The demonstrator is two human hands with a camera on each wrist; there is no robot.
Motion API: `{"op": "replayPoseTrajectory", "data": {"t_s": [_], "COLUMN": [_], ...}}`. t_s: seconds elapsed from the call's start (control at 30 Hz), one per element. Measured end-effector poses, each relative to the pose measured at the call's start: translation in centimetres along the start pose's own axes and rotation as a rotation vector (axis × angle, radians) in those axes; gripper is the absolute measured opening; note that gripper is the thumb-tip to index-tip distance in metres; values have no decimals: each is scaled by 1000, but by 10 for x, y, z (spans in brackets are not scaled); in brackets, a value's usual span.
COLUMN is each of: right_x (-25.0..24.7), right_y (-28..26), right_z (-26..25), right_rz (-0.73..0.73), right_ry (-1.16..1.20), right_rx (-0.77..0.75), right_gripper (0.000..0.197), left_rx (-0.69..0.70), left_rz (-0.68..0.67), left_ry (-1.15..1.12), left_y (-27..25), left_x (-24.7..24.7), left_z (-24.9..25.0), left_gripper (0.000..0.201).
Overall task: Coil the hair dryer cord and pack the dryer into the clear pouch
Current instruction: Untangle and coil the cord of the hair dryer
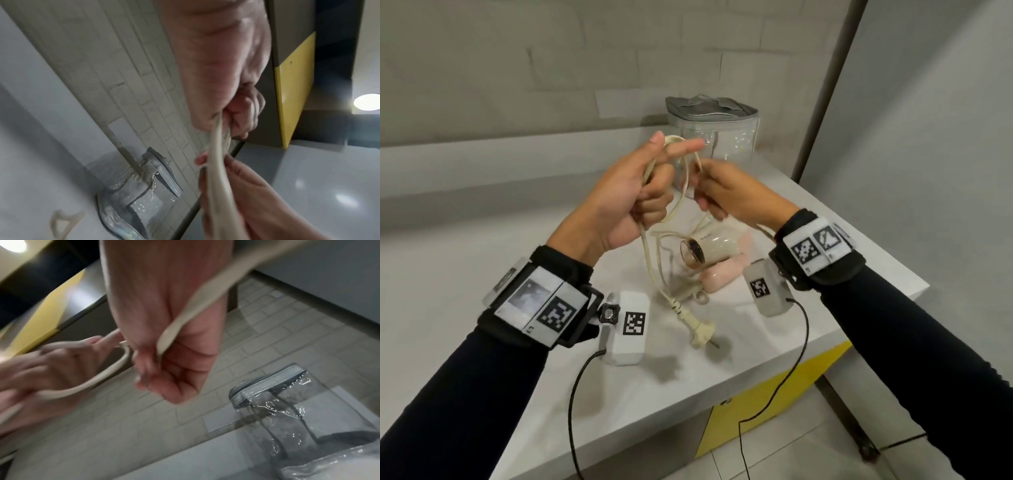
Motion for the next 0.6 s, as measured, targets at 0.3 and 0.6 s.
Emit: {"op": "replayPoseTrajectory", "data": {"t_s": [0.3,0.6], "right_x": [40,-1], "right_y": [-56,-43], "right_z": [27,-11], "right_rz": [-298,160], "right_ry": [-845,-616], "right_rx": [89,-500], "right_gripper": [54,29], "left_rx": [32,100], "left_rz": [118,253], "left_ry": [172,484], "left_y": [20,12], "left_x": [16,36], "left_z": [-9,-26], "left_gripper": [33,45]}}
Point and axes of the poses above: each hand's wrist, its own y-axis towards the middle knuckle, its own x-axis out of the palm, z = x × y, the point moved 1 cm from there along y, towards the middle knuckle, and after that the axes turned 10 degrees about y, right-handed, at the moved point
